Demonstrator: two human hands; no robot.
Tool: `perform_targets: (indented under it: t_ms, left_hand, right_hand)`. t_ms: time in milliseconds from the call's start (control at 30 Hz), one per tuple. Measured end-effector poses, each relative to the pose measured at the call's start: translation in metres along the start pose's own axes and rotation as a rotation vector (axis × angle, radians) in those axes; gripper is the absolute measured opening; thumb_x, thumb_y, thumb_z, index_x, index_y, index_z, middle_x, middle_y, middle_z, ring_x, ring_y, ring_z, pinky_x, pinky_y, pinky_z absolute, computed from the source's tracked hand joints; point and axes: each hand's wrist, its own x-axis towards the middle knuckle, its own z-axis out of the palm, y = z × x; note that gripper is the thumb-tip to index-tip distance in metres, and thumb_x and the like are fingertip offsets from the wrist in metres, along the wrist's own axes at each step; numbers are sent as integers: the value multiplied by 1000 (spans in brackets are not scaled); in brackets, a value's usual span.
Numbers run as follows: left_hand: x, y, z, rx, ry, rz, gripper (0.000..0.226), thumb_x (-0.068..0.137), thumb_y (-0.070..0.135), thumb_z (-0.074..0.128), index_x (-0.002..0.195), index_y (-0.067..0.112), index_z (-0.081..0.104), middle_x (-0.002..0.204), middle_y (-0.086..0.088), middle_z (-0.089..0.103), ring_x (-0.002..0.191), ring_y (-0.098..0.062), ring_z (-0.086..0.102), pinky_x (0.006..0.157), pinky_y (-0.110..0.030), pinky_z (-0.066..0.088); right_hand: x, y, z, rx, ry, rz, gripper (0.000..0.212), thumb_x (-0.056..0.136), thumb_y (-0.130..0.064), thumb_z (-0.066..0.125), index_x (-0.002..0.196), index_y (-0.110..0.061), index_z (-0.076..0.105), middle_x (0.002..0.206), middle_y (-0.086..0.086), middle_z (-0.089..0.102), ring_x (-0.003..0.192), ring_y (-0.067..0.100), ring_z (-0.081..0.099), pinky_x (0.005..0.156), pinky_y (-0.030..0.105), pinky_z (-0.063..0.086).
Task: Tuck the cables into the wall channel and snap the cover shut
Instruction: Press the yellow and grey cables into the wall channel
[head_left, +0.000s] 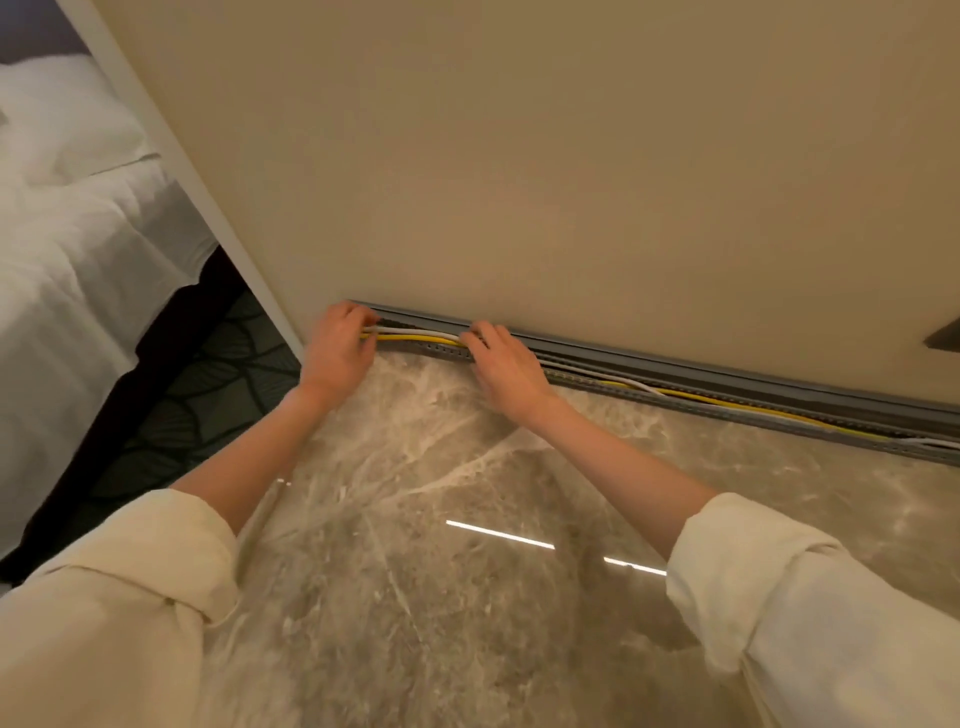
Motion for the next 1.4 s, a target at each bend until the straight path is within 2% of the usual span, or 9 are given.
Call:
perform_targets:
  t_ms: [200, 300, 433, 667, 767, 933, 1067, 1233, 1400]
  left_hand:
    - [15, -50, -19, -75, -77, -257, 17, 87, 15, 62, 94, 3, 71, 93, -17, 73, 85, -29, 66, 80, -40, 53]
    - [21, -72, -22, -81, -150, -361, 15, 85, 12, 64, 94, 3, 72, 97, -17, 73, 90, -29, 66, 84, -39, 52]
    - [32, -88, -21, -156, -315, -460, 18, 79, 3, 70, 97, 3, 72, 103, -18, 71, 96, -28, 64, 88, -38, 50]
    - [46, -90, -11, -212, -509, -468, 24, 77, 1, 71, 102, 2, 70, 103, -16, 69, 91, -21, 58, 82, -31, 44]
    - [47, -92, -11, -208, -648, -447, 27, 78, 2, 71, 104, 3, 67, 100, -10, 62, 94, -21, 53, 86, -34, 43]
    - [47, -94, -11, -180, -622, -342, 20, 83, 13, 68, 100, 1, 67, 95, -8, 60, 91, -22, 53, 83, -34, 41]
    - [55, -97, -22, -107, -611, -272, 14, 83, 14, 68, 93, 4, 69, 89, -12, 65, 85, -25, 55, 79, -34, 40]
    - [74, -91, -41, -50, -470, -181, 13, 82, 9, 67, 93, 2, 68, 88, -12, 64, 83, -23, 53, 77, -31, 39]
    - [75, -79, -42, 63, -356, -68, 13, 84, 5, 63, 93, 1, 70, 89, -16, 70, 84, -30, 60, 79, -40, 47]
  right_hand:
    - [28, -2, 11, 29, 18, -54, 30, 91, -13, 57, 120, -5, 55, 118, 12, 57, 103, 29, 56, 72, 40, 53]
    - [34, 1, 15, 26, 19, -47, 22, 89, -5, 57, 111, -4, 59, 109, 13, 58, 95, 30, 56, 61, 38, 50]
    - [37, 3, 17, 20, 21, -22, 21, 84, 2, 57, 103, -5, 62, 101, 13, 60, 89, 30, 57, 58, 32, 42]
    - [33, 4, 25, 29, 53, -30, 42, 75, 7, 68, 116, -2, 60, 98, 17, 62, 84, 32, 61, 54, 32, 46]
    - [28, 6, 28, 2, 59, -77, 55, 72, 10, 71, 124, 0, 55, 104, 18, 62, 89, 30, 60, 62, 34, 51]
    - [26, 9, 32, 69, 46, -93, 56, 78, 15, 62, 131, 2, 48, 114, 20, 58, 101, 33, 56, 77, 38, 52]
    - [27, 10, 32, 89, 47, -97, 58, 79, 16, 58, 133, 2, 45, 118, 20, 55, 106, 34, 54, 78, 37, 51]
    - [21, 14, 32, 110, 50, -120, 55, 78, 19, 56, 130, 7, 46, 117, 23, 56, 105, 36, 55, 80, 40, 53]
    - [23, 14, 32, 128, 66, -101, 50, 81, 16, 55, 130, 6, 47, 116, 22, 56, 104, 34, 55, 80, 38, 52]
